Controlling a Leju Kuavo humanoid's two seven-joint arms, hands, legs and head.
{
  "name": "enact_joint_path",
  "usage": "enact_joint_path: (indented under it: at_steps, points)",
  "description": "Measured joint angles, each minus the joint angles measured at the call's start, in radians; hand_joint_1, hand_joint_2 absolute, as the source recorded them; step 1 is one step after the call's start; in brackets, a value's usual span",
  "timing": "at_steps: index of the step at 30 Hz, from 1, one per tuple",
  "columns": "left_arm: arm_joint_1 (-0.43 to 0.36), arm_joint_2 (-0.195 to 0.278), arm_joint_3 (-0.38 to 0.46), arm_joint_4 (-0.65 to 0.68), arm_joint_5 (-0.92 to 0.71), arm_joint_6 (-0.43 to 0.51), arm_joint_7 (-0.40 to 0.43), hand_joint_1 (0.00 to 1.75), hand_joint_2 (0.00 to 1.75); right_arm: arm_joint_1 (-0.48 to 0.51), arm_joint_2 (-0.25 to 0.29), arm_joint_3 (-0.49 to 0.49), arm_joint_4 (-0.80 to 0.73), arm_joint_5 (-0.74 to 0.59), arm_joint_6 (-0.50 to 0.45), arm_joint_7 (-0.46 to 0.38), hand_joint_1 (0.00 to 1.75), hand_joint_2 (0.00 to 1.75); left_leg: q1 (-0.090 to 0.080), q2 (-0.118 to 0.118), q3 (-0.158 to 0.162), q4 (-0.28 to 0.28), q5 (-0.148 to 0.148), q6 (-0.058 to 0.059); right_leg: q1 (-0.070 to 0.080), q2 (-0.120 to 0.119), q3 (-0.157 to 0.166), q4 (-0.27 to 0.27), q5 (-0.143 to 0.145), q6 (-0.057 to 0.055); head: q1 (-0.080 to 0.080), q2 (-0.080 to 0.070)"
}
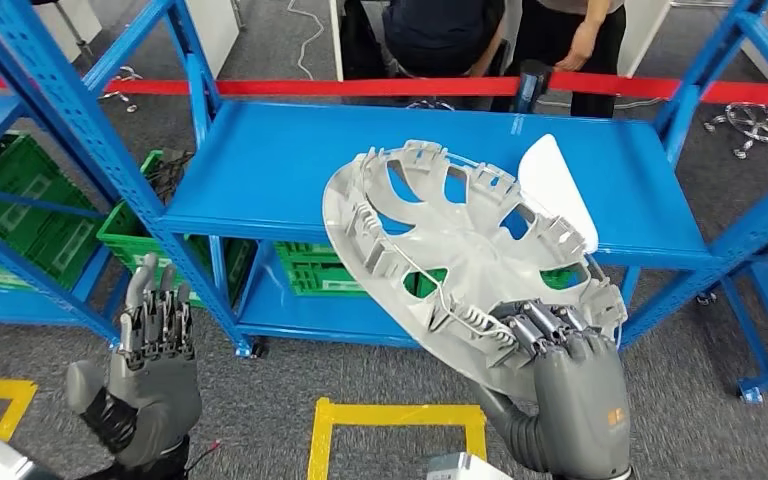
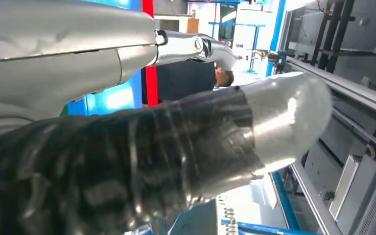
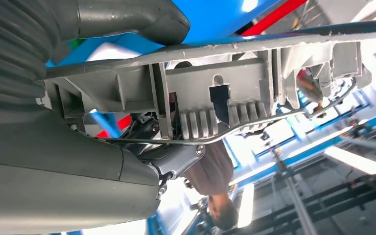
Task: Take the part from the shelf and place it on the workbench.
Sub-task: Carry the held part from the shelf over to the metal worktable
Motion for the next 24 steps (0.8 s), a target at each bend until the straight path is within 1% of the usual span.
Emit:
enact_joint_path:
  at_steps: [1,2,3,4,5,6,7,8,9,10,11,12,13,14,16,17,18,19,20,21,22,23,24]
  points:
    - [0.000,0.000,0.000,0.000,0.000,0.000,0.001,0.00,0.00,0.000,0.000,-0.002,0.000,-0.001,0.001,0.001,1.75,1.75,0.002,-0.004,-0.005,0.004,-0.003,-0.007,-0.001,0.006,-0.004,-0.002,0.006,-0.010,-0.001,0.000]
    - [0.000,0.000,0.000,0.000,0.000,0.000,0.001,0.00,0.00,-0.001,-0.001,-0.004,0.000,-0.001,0.002,0.001,1.75,1.75,0.004,-0.015,-0.013,0.017,-0.019,-0.013,-0.002,0.012,-0.009,-0.004,0.012,-0.021,-0.004,0.000]
    - [0.000,0.000,0.001,-0.001,0.000,0.000,0.002,0.00,0.00,-0.001,-0.001,-0.005,0.000,-0.002,0.003,0.001,1.75,1.75,0.006,-0.032,-0.028,0.050,-0.049,-0.018,-0.004,0.018,-0.015,-0.006,0.020,-0.030,-0.009,0.000]
    - [0.000,0.000,0.001,-0.001,0.000,0.000,0.003,0.00,0.00,-0.002,-0.001,-0.005,0.000,-0.002,0.003,0.001,1.75,1.75,0.007,-0.051,-0.048,0.104,-0.089,-0.023,-0.004,0.024,-0.022,-0.006,0.027,-0.036,-0.017,0.000]
    - [0.001,0.000,0.001,-0.001,0.000,0.000,0.003,0.00,0.00,-0.002,-0.001,-0.006,0.000,-0.002,0.004,0.001,1.75,1.75,0.007,-0.062,-0.070,0.171,-0.130,-0.025,-0.004,0.031,-0.032,-0.006,0.035,-0.041,-0.025,0.000]
    - [0.001,0.000,0.001,-0.001,0.000,0.000,0.004,0.00,0.00,-0.002,-0.001,-0.006,0.000,-0.002,0.004,0.001,1.75,1.75,0.007,-0.066,-0.089,0.233,-0.160,-0.026,-0.002,0.040,-0.043,-0.005,0.043,-0.043,-0.032,0.000]
    - [0.001,0.000,0.001,-0.001,0.000,0.000,0.004,0.00,0.00,-0.002,-0.001,-0.006,0.000,-0.002,0.005,0.001,1.75,1.75,0.007,-0.067,-0.096,0.271,-0.172,-0.025,-0.001,0.048,-0.053,-0.005,0.050,-0.043,-0.037,0.000]
    - [0.001,0.001,0.001,-0.001,0.000,0.000,0.004,0.00,0.00,-0.002,-0.002,-0.006,0.000,-0.002,0.005,0.002,1.75,1.75,0.007,-0.068,-0.085,0.274,-0.166,-0.021,0.001,0.055,-0.062,-0.004,0.057,-0.043,-0.042,0.000]
    - [0.001,0.001,0.001,-0.001,0.000,0.000,0.004,0.00,0.00,-0.001,-0.002,-0.006,0.000,-0.002,0.005,0.002,1.75,1.75,0.007,-0.070,-0.056,0.240,-0.146,-0.015,0.003,0.063,-0.069,-0.004,0.063,-0.043,-0.046,0.000]
    - [0.000,0.001,0.001,-0.002,-0.001,0.000,0.004,0.00,0.00,-0.001,-0.002,-0.006,0.000,-0.001,0.005,0.002,1.75,1.75,0.005,-0.074,-0.009,0.172,-0.119,-0.006,0.004,0.069,-0.075,-0.004,0.069,-0.042,-0.051,0.000]
    - [-0.001,0.001,0.001,-0.002,-0.002,0.000,0.004,0.00,0.00,-0.001,-0.002,-0.006,0.000,0.000,0.005,0.003,1.75,1.75,0.003,-0.080,0.040,0.097,-0.103,0.004,0.006,0.074,-0.079,-0.004,0.075,-0.039,-0.053,0.000]
    - [-0.002,0.001,0.001,-0.002,-0.004,0.000,0.004,0.00,0.00,-0.001,-0.002,-0.006,0.000,0.001,0.005,0.003,1.75,1.75,0.000,-0.085,0.083,0.032,-0.094,0.010,0.005,0.078,-0.084,-0.004,0.081,-0.035,-0.054,0.000]
    - [-0.003,0.001,0.001,-0.003,-0.006,0.000,0.004,0.00,0.00,-0.001,-0.002,-0.007,0.000,0.003,0.004,0.003,1.75,1.75,-0.003,-0.088,0.111,-0.011,-0.091,0.016,0.004,0.081,-0.088,-0.004,0.087,-0.030,-0.055,0.000]
    - [-0.003,0.001,0.001,-0.004,-0.007,0.000,0.004,0.00,0.00,-0.001,-0.002,-0.007,0.000,0.004,0.004,0.004,1.75,1.75,-0.006,-0.090,0.120,-0.028,-0.094,0.018,0.002,0.082,-0.091,-0.006,0.093,-0.023,-0.055,0.000]
    - [-0.004,0.002,0.001,-0.005,-0.009,0.000,0.004,0.00,0.00,-0.001,-0.002,-0.008,0.000,0.005,0.004,0.004,1.75,1.75,-0.011,-0.089,0.118,-0.033,-0.086,0.022,-0.002,0.084,-0.094,-0.010,0.103,-0.012,-0.058,0.000]
    - [-0.004,0.001,0.001,-0.005,-0.010,-0.001,0.004,0.00,0.00,0.000,-0.002,-0.008,0.000,0.005,0.003,0.004,1.75,1.75,-0.008,-0.087,0.117,-0.039,-0.079,0.025,-0.003,0.083,-0.096,-0.008,0.102,-0.008,-0.059,0.000]
    - [-0.004,0.001,0.001,-0.005,-0.011,-0.002,0.004,0.00,0.00,0.001,-0.003,-0.009,0.001,0.005,0.003,0.004,1.75,1.75,-0.005,-0.084,0.116,-0.046,-0.071,0.029,-0.002,0.079,-0.103,0.001,0.091,-0.004,-0.058,0.000]
    - [-0.004,0.000,0.001,-0.005,-0.011,-0.002,0.004,0.00,0.00,0.002,-0.003,-0.009,0.001,0.004,0.002,0.004,1.75,1.75,-0.002,-0.081,0.112,-0.052,-0.062,0.032,-0.001,0.072,-0.116,0.029,0.063,-0.002,-0.053,0.000]
    - [-0.004,-0.001,0.001,-0.005,-0.012,-0.003,0.005,0.00,0.00,0.003,-0.003,-0.010,0.001,0.004,0.001,0.004,1.75,1.75,0.001,-0.077,0.106,-0.056,-0.052,0.036,-0.001,0.064,-0.134,0.076,0.024,0.002,-0.046,0.000]
    - [-0.004,-0.002,0.001,-0.005,-0.012,-0.003,0.005,0.00,0.00,0.003,-0.003,-0.010,0.001,0.004,0.000,0.004,1.75,1.75,0.001,-0.075,0.096,-0.054,-0.046,0.038,-0.001,0.056,-0.154,0.137,-0.019,0.006,-0.040,0.000]
    - [-0.003,-0.003,0.001,-0.005,-0.012,-0.003,0.005,0.00,0.00,0.003,-0.003,-0.011,0.001,0.004,0.000,0.004,1.75,1.75,0.001,-0.072,0.085,-0.050,-0.041,0.039,-0.002,0.053,-0.169,0.201,-0.053,0.009,-0.034,0.000]
    - [-0.003,-0.003,0.001,-0.004,-0.012,-0.003,0.005,0.00,0.00,0.003,-0.003,-0.012,0.001,0.003,-0.001,0.004,1.75,1.75,0.001,-0.070,0.072,-0.044,-0.037,0.038,-0.003,0.050,-0.176,0.246,-0.069,0.013,-0.031,0.000]
    - [-0.003,-0.003,0.001,-0.004,-0.012,-0.003,0.005,0.00,0.00,0.003,-0.003,-0.014,0.001,0.003,-0.001,0.004,1.75,1.75,0.001,-0.067,0.059,-0.037,-0.033,0.037,-0.004,0.049,-0.169,0.262,-0.065,0.016,-0.028,0.000]
